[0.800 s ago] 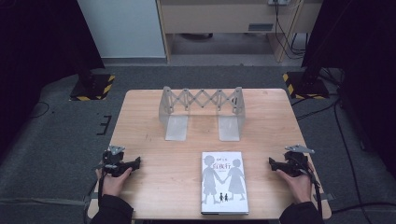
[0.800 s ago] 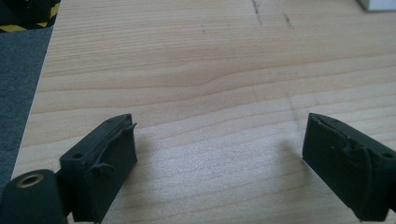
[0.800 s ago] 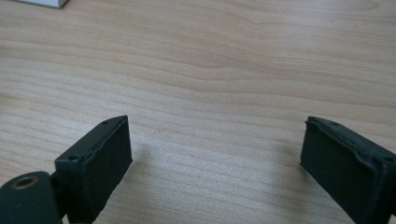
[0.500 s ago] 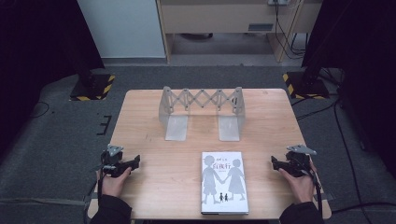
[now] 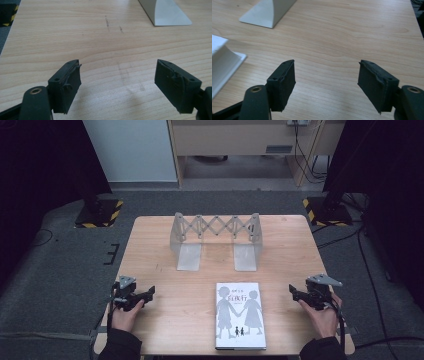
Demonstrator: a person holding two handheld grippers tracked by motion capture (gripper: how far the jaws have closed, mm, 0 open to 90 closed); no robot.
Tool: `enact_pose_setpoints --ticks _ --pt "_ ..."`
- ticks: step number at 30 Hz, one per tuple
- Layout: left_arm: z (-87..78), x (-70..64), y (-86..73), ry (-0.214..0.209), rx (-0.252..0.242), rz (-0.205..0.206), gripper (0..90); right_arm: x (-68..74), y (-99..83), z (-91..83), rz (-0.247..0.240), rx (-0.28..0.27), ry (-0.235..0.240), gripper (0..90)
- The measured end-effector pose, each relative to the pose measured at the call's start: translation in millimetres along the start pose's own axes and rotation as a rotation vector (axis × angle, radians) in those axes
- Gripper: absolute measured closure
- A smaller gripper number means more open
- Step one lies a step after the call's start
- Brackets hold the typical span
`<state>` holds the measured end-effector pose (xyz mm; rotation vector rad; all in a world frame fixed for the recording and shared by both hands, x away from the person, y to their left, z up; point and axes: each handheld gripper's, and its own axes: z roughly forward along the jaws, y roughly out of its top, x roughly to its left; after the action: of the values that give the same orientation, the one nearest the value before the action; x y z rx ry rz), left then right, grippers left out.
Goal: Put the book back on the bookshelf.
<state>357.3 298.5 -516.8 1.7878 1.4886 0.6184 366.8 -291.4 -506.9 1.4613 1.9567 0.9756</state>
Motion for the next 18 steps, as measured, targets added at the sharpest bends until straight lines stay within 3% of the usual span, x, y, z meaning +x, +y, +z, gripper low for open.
enact_pose_setpoints --ticks 1,2,4,9,18 --pt "-0.2 -1.1 0.0 0.0 0.001 0.002 20.2 2.9 1.4 -1.2 0.001 -0.002 0.016 31.1" --pt "0.0 -3.0 -0.9 -0.036 -0.02 -0.016 20.2 4.2 1.7 -1.2 -0.011 -0.005 0.015 31.1" --pt "-0.2 -5.1 -0.8 -0.058 -0.021 -0.021 20.0 7.3 2.8 -1.5 -0.016 0.002 0.018 30.9" --pt "-1.5 -10.1 0.1 -0.066 -0.033 -0.004 20.6 13.9 4.8 -2.8 -0.008 0.003 0.049 31.0" --pt "-5.7 -23.9 1.8 -0.117 -0.056 0.023 21.7 22.9 8.1 -4.1 -0.012 -0.009 0.083 31.8"
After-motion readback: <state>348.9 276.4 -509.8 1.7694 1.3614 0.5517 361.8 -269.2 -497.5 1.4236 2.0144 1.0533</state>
